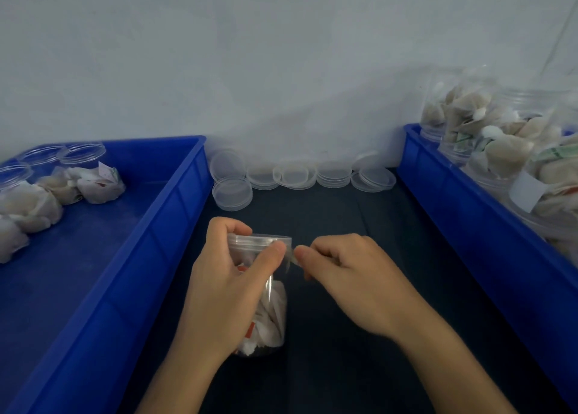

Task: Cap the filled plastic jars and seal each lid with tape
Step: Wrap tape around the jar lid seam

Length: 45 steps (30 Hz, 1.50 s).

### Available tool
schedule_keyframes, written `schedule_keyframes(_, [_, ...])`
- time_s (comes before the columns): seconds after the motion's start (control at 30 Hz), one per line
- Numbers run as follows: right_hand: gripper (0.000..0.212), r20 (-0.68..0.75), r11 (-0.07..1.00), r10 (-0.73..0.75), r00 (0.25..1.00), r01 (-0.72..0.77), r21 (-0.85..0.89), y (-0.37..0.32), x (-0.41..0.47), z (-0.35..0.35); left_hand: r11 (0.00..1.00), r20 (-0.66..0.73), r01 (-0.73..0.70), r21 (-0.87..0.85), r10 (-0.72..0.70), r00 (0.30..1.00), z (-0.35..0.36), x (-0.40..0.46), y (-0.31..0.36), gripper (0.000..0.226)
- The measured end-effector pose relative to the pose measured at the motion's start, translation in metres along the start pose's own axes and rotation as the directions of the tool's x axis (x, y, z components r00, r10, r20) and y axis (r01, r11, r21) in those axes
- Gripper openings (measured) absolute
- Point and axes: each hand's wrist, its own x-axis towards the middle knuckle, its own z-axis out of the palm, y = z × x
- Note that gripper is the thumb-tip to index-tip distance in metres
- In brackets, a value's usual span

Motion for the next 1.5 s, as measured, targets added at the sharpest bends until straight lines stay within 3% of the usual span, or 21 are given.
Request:
schedule_keyframes(0.3, [0.063,-0.019,0.991,-0.027,0.999,0.024,-0.135,0.008,0.003,-0.001,1.0,0.026,-0.001,0.008,0.001,1.0,-0.001,0.0,0.001,0.044])
schedule_keyframes(0.77, [0.057,0.006,0.998,-0.036,0.999,0.036,-0.046,0.009,0.004,0.012,1.0,0.106,0.02,-0.007,-0.019,0.994,-0.01,0.004,-0.005,0.06])
schedule_keyframes(0.97, [0.049,0.004,1.0,-0.027,1.0,0.027,0.001,0.006,0.0,0.013,0.995,0.046,0.025,0.098,-0.029,0.999,-0.013,0.003,0.001,0.054])
schedule_keyframes(1.1, [0.046,-0.016,0.996,-0.047,0.999,0.046,-0.072,0.005,0.0,0.014,0.986,0.003,0.032,0.163,-0.033,0.999,-0.001,0.001,0.003,0.042])
schedule_keyframes(1.23, [0.047,-0.023,0.995,-0.061,0.998,0.059,-0.079,0.007,0.0,0.011,0.968,0.009,-0.041,0.246,0.04,0.999,0.006,0.004,0.003,0.053])
schedule_keyframes(1.5, [0.048,-0.046,0.982,-0.109,0.993,0.1,-0.163,0.007,0.002,0.008,0.991,0.071,-0.057,0.123,0.049,0.996,-0.004,0.006,0.003,0.048])
